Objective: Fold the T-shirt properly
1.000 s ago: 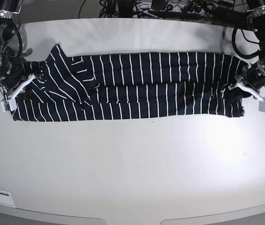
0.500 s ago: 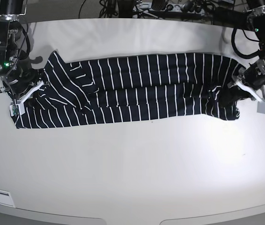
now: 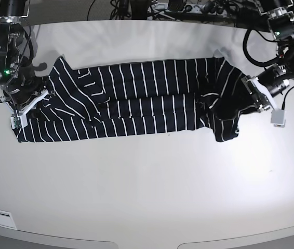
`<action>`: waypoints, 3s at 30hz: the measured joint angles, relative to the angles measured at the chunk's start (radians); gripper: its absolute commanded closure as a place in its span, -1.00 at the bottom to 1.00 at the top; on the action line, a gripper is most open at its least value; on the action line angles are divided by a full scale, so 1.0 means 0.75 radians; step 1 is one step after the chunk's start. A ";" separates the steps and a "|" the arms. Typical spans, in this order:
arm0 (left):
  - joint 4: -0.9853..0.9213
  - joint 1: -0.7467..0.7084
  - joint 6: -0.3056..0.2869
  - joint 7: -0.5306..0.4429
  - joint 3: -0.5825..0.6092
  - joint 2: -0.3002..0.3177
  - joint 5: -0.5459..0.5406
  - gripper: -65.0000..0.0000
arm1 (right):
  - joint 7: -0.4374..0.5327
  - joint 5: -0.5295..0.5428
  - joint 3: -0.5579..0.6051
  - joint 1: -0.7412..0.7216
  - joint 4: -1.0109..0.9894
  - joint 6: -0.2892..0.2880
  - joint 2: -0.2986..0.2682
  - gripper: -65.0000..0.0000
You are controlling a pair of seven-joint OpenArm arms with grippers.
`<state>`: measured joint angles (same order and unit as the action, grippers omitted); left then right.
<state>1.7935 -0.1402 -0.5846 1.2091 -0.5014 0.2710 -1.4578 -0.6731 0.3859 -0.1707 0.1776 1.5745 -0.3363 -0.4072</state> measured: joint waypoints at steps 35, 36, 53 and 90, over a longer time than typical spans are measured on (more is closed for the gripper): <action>0.000 0.054 -0.019 -0.383 0.415 -0.394 0.440 -0.23 | -0.010 -0.001 -0.001 -0.001 0.001 -0.030 -0.004 1.00; 0.000 0.054 -0.019 -0.382 0.416 -0.394 0.427 -0.24 | -0.010 -0.001 -0.001 -0.001 0.001 -0.030 -0.004 1.00; 0.000 0.053 0.072 -0.357 0.366 -0.394 0.490 1.00 | -0.010 -0.001 -0.001 -0.001 0.001 -0.030 -0.004 1.00; 0.032 -0.129 0.590 -0.610 0.578 -0.345 1.650 1.00 | -0.246 -0.102 -0.082 -0.098 0.369 0.250 -0.062 0.15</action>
<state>1.8175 -0.2371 -0.1425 0.7513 -0.0677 0.0120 -0.2203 -0.8577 0.3096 -0.2321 0.1040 1.8511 -0.1486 -0.4538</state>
